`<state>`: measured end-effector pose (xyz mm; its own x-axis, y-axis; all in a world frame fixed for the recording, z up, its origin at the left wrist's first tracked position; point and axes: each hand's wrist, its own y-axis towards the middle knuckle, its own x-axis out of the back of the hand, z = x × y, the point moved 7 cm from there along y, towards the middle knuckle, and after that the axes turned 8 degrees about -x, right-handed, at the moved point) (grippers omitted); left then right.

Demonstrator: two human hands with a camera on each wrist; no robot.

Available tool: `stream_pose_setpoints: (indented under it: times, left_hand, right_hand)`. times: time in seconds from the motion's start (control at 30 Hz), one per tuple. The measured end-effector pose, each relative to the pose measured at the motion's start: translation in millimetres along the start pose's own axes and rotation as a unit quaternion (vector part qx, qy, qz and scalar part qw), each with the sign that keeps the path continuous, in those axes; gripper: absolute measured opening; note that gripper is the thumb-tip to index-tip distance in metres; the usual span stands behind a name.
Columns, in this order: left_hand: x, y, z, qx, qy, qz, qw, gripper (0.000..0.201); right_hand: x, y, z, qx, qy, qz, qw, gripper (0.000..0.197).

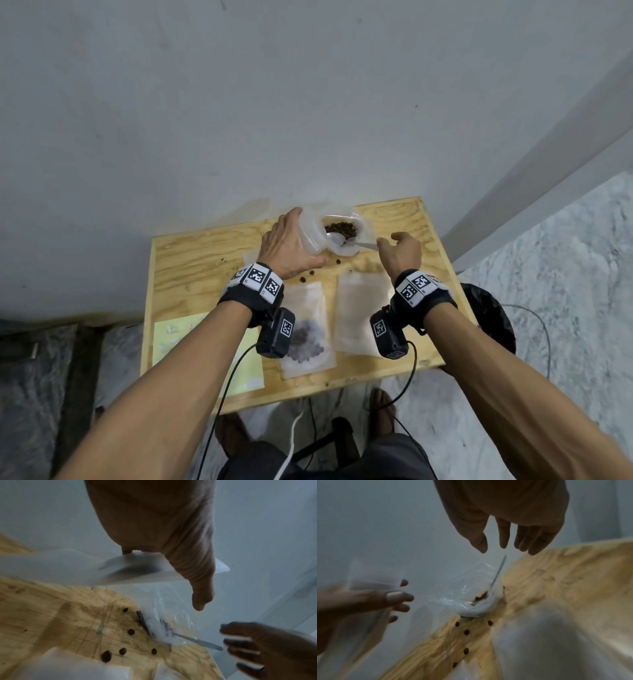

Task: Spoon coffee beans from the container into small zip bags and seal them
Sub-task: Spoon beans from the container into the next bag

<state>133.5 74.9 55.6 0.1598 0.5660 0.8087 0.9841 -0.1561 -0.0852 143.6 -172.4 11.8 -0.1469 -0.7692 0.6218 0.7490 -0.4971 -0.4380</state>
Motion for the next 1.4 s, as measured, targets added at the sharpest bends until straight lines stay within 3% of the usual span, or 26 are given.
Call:
stream_pose_setpoints:
  times: [0.07, 0.17, 0.23, 0.37, 0.6, 0.73, 0.8, 0.9, 0.97, 1.13, 1.2, 1.4]
  left_hand:
    - [8, -1, -4, -0.003, 0.004, -0.016, 1.0, 0.115]
    - [25, 2, -17, -0.005, 0.016, -0.049, 0.999, 0.119]
    - [38, 5, -29, -0.011, 0.021, -0.072, 0.997, 0.118]
    - [69, 10, -51, -0.026, 0.035, -0.12, 0.992, 0.122]
    - [115, 14, -68, -0.049, 0.055, -0.201, 0.977, 0.129]
    - [123, 9, -64, -0.042, -0.018, -0.178, 0.983, 0.138]
    - [122, 8, -57, -0.028, -0.129, -0.147, 0.98, 0.122]
    - [126, 12, -46, -0.035, -0.245, -0.154, 0.957, 0.054]
    - [132, 12, -45, -0.044, -0.29, -0.172, 0.941, 0.023]
    - [135, 11, -48, -0.055, -0.36, -0.199, 0.91, 0.006]
    - [135, 10, -49, -0.059, -0.373, -0.202, 0.904, 0.001]
    - [132, 9, -56, -0.065, -0.383, -0.171, 0.905, 0.012]
  right_hand:
    - [18, -20, 24, 0.102, 0.02, -0.03, 0.994, 0.034]
    - [25, -68, 73, 0.246, 0.075, 0.083, 0.963, 0.017]
    - [24, -98, 104, 0.306, 0.046, 0.167, 0.936, 0.018]
    - [29, -122, 150, 0.364, -0.04, 0.187, 0.912, 0.015]
    - [39, -129, 194, 0.398, -0.068, 0.176, 0.898, 0.002]
    - [51, -123, 208, 0.409, -0.055, 0.107, 0.904, 0.01]
    - [56, -118, 210, 0.413, -0.038, 0.093, 0.905, 0.013]
    - [57, -115, 207, 0.412, -0.015, 0.11, 0.904, 0.013]
    - [57, -113, 204, 0.398, 0.013, 0.119, 0.909, 0.012]
    - [53, -103, 183, 0.291, 0.148, 0.212, 0.921, 0.011]
    - [51, -102, 177, 0.284, 0.14, 0.221, 0.922, 0.002]
    - [54, -102, 171, 0.291, 0.152, 0.223, 0.918, 0.008]
